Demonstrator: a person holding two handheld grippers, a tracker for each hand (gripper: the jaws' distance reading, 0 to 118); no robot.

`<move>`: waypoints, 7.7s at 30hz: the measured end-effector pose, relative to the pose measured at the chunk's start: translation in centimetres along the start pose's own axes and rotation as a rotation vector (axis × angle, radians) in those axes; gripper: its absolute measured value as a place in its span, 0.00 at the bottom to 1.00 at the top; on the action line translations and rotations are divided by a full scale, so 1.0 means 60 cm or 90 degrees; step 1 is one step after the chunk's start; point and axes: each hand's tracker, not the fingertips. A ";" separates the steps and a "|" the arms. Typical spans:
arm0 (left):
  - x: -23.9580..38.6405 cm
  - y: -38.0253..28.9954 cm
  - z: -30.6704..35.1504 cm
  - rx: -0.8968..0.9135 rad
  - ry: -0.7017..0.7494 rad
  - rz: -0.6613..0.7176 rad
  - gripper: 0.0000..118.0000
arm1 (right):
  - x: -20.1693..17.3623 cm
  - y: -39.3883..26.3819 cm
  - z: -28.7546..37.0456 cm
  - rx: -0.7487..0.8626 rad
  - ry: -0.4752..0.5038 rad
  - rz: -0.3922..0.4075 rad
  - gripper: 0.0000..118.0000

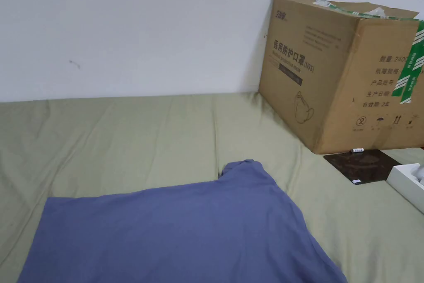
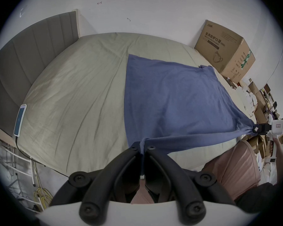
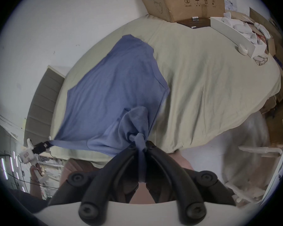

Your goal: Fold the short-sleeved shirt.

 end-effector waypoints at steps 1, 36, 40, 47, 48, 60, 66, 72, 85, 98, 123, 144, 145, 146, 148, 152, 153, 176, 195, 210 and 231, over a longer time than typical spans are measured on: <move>-0.001 0.015 -0.002 0.004 0.000 0.003 0.02 | -0.003 0.017 0.003 0.004 0.010 -0.015 0.04; 0.045 0.112 -0.028 0.362 -0.023 0.098 0.18 | -0.213 0.082 -0.030 0.433 0.087 0.128 0.00; 0.030 0.094 -0.032 0.272 -0.003 0.062 0.00 | -0.231 0.058 -0.006 0.430 0.126 0.093 0.00; -0.040 0.098 -0.153 0.022 0.047 0.108 0.22 | -0.245 0.053 -0.002 0.401 0.092 0.065 0.00; -0.046 0.095 -0.175 0.003 0.067 0.098 0.46 | -0.232 0.054 -0.005 0.387 0.107 0.049 0.00; -0.054 0.059 -0.339 -0.070 0.107 0.070 1.00 | -0.187 0.062 -0.028 0.331 0.101 0.037 0.00; -0.047 0.034 -0.339 -0.025 0.144 0.066 1.00 | -0.179 0.073 -0.051 0.312 0.119 -0.002 0.00; -0.013 0.056 -0.282 -0.001 0.176 0.020 0.29 | -0.105 0.120 -0.078 0.296 0.013 0.002 0.00; 0.014 0.110 -0.196 0.043 0.099 -0.001 0.03 | 0.058 0.247 -0.282 -0.010 -0.064 -0.163 0.97; 0.021 0.111 -0.183 0.024 0.112 -0.023 0.03 | -0.011 0.209 -0.217 0.010 -0.128 0.031 0.05; -0.069 -0.015 -0.118 -0.067 -0.149 0.161 0.89 | 0.001 0.071 -0.096 0.012 -0.091 -0.030 0.97; -0.051 0.320 -0.249 0.045 -0.025 -0.021 0.21 | -0.319 0.178 -0.079 0.270 0.104 0.165 0.00; -0.062 0.328 -0.276 0.056 -0.026 -0.015 0.53 | -0.319 0.180 -0.087 0.262 0.100 0.165 0.00; -0.072 0.338 -0.306 0.052 -0.020 -0.016 0.96 | -0.315 0.181 -0.097 0.248 0.095 0.164 0.00; -0.088 0.342 -0.365 0.007 0.004 -0.008 0.95 | -0.304 0.182 -0.113 0.215 0.088 0.151 0.00; -0.091 0.314 -0.461 -0.035 0.027 -0.019 0.95 | -0.271 0.179 -0.138 0.175 0.069 0.115 0.00; -0.088 0.303 -0.488 -0.054 0.046 -0.033 0.95 | -0.262 0.179 -0.144 0.167 0.064 0.102 0.00; -0.003 0.314 -0.238 0.107 0.000 -0.078 0.04 | -0.075 0.539 -0.489 -0.029 -0.149 -0.038 0.88; -0.045 0.346 -0.244 0.189 -0.007 0.058 0.04 | -0.142 0.496 -0.225 0.223 -0.022 0.021 0.01; -0.080 0.084 -0.134 0.039 -0.102 0.067 0.28 | -0.030 0.117 -0.111 0.032 -0.050 -0.030 0.02; 0.132 0.087 0.089 0.591 0.056 -0.095 0.02 | -0.333 0.016 0.028 0.678 -0.022 0.251 0.00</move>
